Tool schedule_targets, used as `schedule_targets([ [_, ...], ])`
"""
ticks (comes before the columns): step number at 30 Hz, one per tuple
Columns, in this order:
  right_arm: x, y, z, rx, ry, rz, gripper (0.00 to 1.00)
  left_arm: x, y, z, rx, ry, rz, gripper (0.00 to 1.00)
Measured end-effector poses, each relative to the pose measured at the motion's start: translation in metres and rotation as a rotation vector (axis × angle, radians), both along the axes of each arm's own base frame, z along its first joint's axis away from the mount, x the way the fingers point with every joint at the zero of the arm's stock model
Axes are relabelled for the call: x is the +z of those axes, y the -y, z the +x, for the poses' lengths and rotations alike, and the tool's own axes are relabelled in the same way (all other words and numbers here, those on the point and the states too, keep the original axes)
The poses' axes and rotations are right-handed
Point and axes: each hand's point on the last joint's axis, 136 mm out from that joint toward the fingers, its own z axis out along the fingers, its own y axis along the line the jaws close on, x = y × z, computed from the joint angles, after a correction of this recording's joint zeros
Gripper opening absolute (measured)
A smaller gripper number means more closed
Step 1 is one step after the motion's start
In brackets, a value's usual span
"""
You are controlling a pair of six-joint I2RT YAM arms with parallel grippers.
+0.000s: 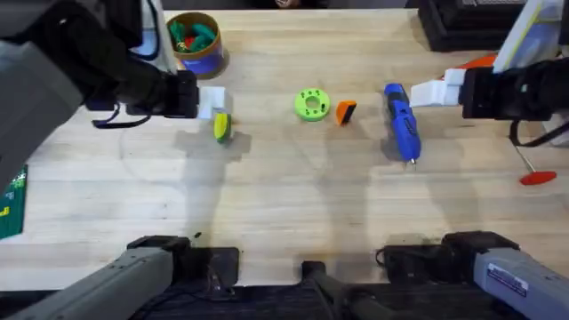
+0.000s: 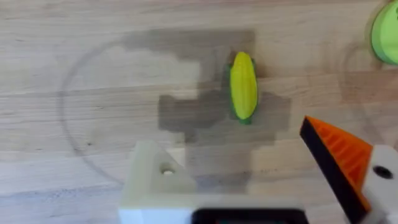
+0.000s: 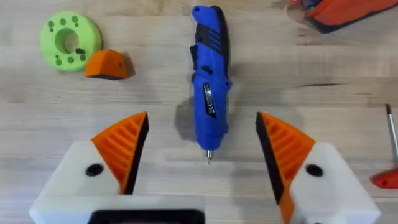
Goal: Pick up the gripper from the table and insert it into the empty holder that is missing its gripper. Then pick up a screw, insert it into the mounting hole, and use the screwdriver to tighten it. Finally, clean up the table by picking up the vegetable and placing it into the bucket.
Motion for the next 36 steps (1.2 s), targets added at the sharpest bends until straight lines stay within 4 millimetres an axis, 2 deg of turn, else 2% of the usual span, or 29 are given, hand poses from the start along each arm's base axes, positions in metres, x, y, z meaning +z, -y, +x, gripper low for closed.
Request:
schedule_targets([
  [14,0.000,0.000,0.000,0.000,0.000,0.000,0.992,-0.078,0.007,0.018,-0.018,-0.225,-0.005,0.986],
  [20,0.000,0.000,0.000,0.000,0.000,0.000,0.991,-0.103,0.007,0.024,-0.026,-0.273,-0.003,0.972],
  [24,0.000,0.000,0.000,0.000,0.000,0.000,0.992,-0.115,0.007,0.024,-0.034,-0.301,-0.001,0.847],
  [26,0.000,0.000,0.000,0.000,0.000,0.000,0.992,-0.118,0.009,0.025,-0.041,-0.309,-0.010,0.718],
  [27,0.000,0.000,0.000,0.000,0.000,0.000,0.992,-0.117,0.011,0.026,-0.044,-0.306,-0.017,0.635],
  [31,0.000,0.000,0.000,0.000,0.000,0.000,0.992,-0.115,0.014,0.031,-0.057,-0.287,-0.033,0.058],
  [32,0.000,0.000,0.000,0.000,0.000,0.000,0.992,-0.115,0.015,0.031,-0.058,-0.284,-0.033,0.018],
  [36,0.000,0.000,0.000,0.000,0.000,0.000,0.992,-0.115,0.014,0.032,-0.059,-0.282,-0.031,0.017],
])
